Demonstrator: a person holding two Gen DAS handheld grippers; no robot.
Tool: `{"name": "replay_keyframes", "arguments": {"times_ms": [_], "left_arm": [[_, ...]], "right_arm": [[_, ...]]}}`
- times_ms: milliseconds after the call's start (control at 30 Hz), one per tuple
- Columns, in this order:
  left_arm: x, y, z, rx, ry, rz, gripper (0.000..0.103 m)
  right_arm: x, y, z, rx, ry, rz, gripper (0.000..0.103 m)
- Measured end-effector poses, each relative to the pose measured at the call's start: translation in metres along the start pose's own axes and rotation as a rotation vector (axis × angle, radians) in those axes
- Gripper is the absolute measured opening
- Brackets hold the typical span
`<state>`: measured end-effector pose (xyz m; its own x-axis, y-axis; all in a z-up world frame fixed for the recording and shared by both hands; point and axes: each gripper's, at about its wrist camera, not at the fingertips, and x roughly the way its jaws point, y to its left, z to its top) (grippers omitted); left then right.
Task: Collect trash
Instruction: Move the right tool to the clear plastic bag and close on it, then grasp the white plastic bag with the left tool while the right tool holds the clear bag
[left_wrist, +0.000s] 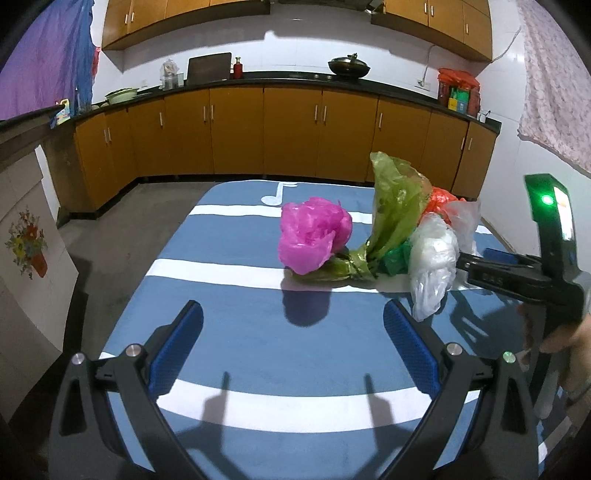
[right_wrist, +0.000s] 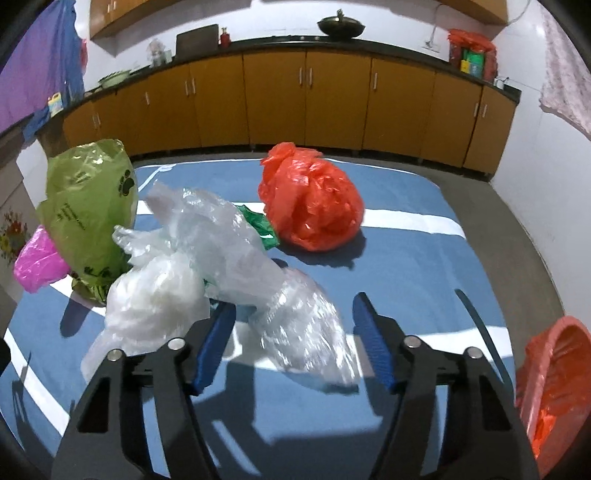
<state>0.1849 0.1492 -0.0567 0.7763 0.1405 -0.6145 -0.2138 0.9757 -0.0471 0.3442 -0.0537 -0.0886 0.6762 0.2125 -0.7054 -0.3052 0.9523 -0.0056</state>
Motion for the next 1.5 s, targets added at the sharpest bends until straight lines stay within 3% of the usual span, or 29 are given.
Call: {"name": "replay_keyframes", "arguments": {"times_ms": [167,533,700,833,1000,1167,1267,1500], "left_arm": [[0.002,-0.013,0.002,0.017,-0.003,-0.028,0.096],[0.028,-0.07,0.012,0.055,0.055,-0.147,0.095],[0.05,-0.105,0.024,0.093,0.076,-0.163,0.094],[0.07,-0.13,0.031,0.145,0.087,-0.118,0.092],[0.098,-0.144,0.037,0.167,0.135,-0.071,0.082],[0.112,-0.144,0.037,0.142,0.179,-0.093,0.053],[0.108,-0.143,0.035,0.144,0.167,-0.107,0.043],[0.076,-0.142,0.026,0.151,0.121,-0.164,0.039]], "right_arm": [[-0.003,0.0,-0.005,-0.019,0.017,0.003,0.037],[-0.047,-0.045,-0.049,0.129,0.011,-0.057,0.036],[-0.069,-0.058,-0.068,0.141,-0.005,-0.109,0.036],[-0.08,-0.063,-0.074,0.145,-0.017,-0.114,0.036],[-0.087,-0.072,-0.077,0.15,-0.027,-0.11,0.036],[-0.095,-0.078,-0.083,0.162,-0.036,-0.107,0.036],[-0.101,-0.082,-0.087,0.176,-0.043,-0.109,0.036],[-0.119,-0.087,-0.093,0.195,-0.07,-0.115,0.036]]}}
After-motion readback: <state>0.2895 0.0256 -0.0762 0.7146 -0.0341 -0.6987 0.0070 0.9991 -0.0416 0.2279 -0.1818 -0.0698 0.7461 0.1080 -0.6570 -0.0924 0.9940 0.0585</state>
